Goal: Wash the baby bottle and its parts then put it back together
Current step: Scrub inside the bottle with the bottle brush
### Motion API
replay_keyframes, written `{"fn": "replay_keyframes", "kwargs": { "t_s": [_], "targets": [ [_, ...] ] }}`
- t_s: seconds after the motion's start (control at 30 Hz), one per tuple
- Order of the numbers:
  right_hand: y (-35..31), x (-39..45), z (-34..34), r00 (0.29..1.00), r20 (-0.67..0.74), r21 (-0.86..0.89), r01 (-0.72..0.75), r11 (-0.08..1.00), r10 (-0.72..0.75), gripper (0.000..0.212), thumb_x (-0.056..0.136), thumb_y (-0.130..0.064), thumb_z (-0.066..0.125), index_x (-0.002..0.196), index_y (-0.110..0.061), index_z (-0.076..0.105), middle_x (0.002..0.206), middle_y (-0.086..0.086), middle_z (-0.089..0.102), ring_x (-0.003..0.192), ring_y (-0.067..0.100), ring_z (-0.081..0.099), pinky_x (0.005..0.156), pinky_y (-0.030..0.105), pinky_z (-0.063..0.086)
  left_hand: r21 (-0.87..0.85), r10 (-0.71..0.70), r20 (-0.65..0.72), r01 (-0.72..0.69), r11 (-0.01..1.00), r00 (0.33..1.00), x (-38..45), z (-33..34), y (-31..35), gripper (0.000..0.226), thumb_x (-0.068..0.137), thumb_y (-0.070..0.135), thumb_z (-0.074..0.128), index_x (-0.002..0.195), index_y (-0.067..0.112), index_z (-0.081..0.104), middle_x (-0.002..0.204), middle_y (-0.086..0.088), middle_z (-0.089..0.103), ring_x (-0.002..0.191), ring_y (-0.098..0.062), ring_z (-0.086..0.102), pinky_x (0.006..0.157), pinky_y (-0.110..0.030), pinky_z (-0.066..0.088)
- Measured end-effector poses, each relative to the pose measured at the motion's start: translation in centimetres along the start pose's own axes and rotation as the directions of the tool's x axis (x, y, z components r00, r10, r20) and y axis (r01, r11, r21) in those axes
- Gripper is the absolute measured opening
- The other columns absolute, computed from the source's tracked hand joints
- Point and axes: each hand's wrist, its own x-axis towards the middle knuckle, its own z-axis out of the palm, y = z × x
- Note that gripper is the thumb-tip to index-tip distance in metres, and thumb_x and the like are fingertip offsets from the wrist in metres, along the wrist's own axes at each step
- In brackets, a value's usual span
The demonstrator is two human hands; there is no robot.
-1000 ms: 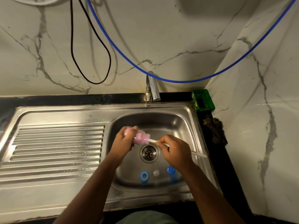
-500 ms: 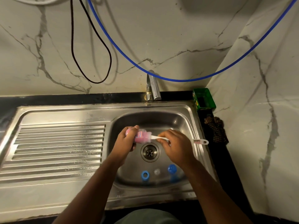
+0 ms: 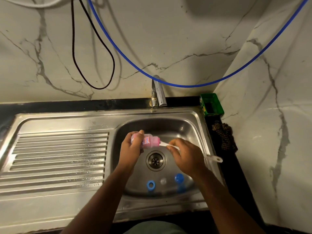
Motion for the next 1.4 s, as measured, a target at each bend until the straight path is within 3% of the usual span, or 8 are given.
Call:
{"fn": "replay_keyframes", "kwargs": {
  "t_s": [0.1, 0.3, 0.43, 0.7, 0.9, 1.03, 1.2, 1.4],
  "targets": [
    [-0.4, -0.6, 0.4, 0.995, 0.089, -0.020, 0.036, 0.999, -0.034, 0.023, 0.103, -0.043, 0.053, 0.100, -0.027, 0.069, 0.077, -0.011, 0.068, 0.064, 0.004, 0.056, 0.059, 0.019, 0.036, -0.014, 0.013, 0.016, -0.013, 1.000, 1.000, 0.5, -0.4, 0.3, 0.021, 0.103, 0.034, 0.064, 0.104, 0.013, 0.069, 0.086, -0.007, 0.070, 0.073, -0.013, 0.064, 0.061, -0.027, 0.052],
    [-0.9, 0.3, 0.2, 0.993, 0.062, -0.013, 0.099, 0.995, -0.098, 0.012, 0.095, -0.034, 0.071, 0.090, -0.025, 0.065, 0.083, -0.014, 0.063, 0.076, 0.003, 0.052, 0.062, 0.018, 0.038, 0.053, -0.031, 0.086, 0.026, 0.998, 0.996, 0.1, -0.4, 0.3, 0.024, 0.103, 0.038, 0.062, 0.106, 0.014, 0.068, 0.085, -0.004, 0.069, 0.071, -0.011, 0.064, 0.058, -0.021, 0.051],
    [0.3, 0.7, -0.7, 1.000, 0.007, -0.038, -0.016, 0.999, 0.017, 0.016, 0.101, -0.037, 0.060, 0.094, -0.025, 0.068, 0.070, -0.011, 0.065, 0.061, 0.007, 0.057, 0.055, 0.021, 0.031, 0.000, -0.016, 0.098, 0.016, 1.000, 0.995, 0.3, -1.0, 0.6, 0.021, 0.104, 0.031, 0.062, 0.107, 0.011, 0.066, 0.086, -0.003, 0.071, 0.072, -0.010, 0.067, 0.059, -0.020, 0.053],
    [0.3, -1.0, -0.2, 0.995, 0.046, 0.048, 0.089, 0.995, -0.091, 0.017, 0.097, -0.040, 0.066, 0.109, -0.029, 0.072, 0.094, -0.013, 0.073, 0.081, 0.004, 0.066, 0.069, 0.027, 0.054, -0.017, -0.047, 0.045, 0.048, 0.999, 0.998, 0.0, -1.3, 0.1, 0.022, 0.103, 0.034, 0.064, 0.108, 0.012, 0.066, 0.083, -0.003, 0.070, 0.068, -0.012, 0.064, 0.057, -0.022, 0.051],
    [-0.5, -0.8, 0.5, 0.990, 0.138, -0.052, 0.027, 0.998, -0.019, 0.035, 0.101, -0.056, 0.040, 0.109, -0.033, 0.065, 0.085, -0.011, 0.074, 0.074, 0.009, 0.067, 0.064, 0.032, 0.052, 0.030, -0.008, 0.085, 0.005, 1.000, 0.996, 0.3, -1.8, 0.5, 0.019, 0.104, 0.031, 0.062, 0.112, 0.014, 0.066, 0.092, -0.004, 0.072, 0.074, -0.010, 0.068, 0.060, -0.021, 0.054],
    [-0.8, 0.1, 0.7, 0.999, 0.004, -0.002, 0.043, 0.999, -0.043, 0.019, 0.098, -0.039, 0.059, 0.095, -0.024, 0.070, 0.079, -0.010, 0.070, 0.072, 0.013, 0.063, 0.065, 0.028, 0.043, 0.061, -0.001, 0.148, -0.009, 0.998, 0.989, -0.1, -1.2, 0.7, 0.019, 0.105, 0.032, 0.060, 0.112, 0.015, 0.064, 0.091, -0.004, 0.069, 0.074, -0.012, 0.066, 0.061, -0.022, 0.054],
    [-0.4, 0.7, -0.2, 0.994, -0.073, -0.028, 0.074, 0.997, -0.076, 0.008, 0.091, -0.029, 0.077, 0.091, -0.022, 0.073, 0.084, -0.009, 0.071, 0.080, 0.013, 0.062, 0.067, 0.031, 0.050, 0.019, -0.040, 0.097, 0.039, 0.999, 0.994, 0.3, -1.6, 0.7, 0.029, 0.107, 0.034, 0.056, 0.112, 0.006, 0.063, 0.084, -0.006, 0.067, 0.066, -0.010, 0.062, 0.057, -0.020, 0.050],
    [-1.1, 0.1, -0.3, 0.996, 0.079, 0.025, 0.032, 0.999, -0.034, 0.021, 0.100, -0.046, 0.057, 0.100, -0.028, 0.069, 0.078, -0.013, 0.069, 0.067, 0.002, 0.058, 0.059, 0.022, 0.045, 0.029, -0.020, 0.154, 0.016, 0.999, 0.988, 0.0, -1.4, 1.3, 0.027, 0.106, 0.035, 0.057, 0.113, 0.010, 0.064, 0.087, -0.006, 0.070, 0.068, -0.013, 0.064, 0.062, -0.022, 0.053]
  ]
}}
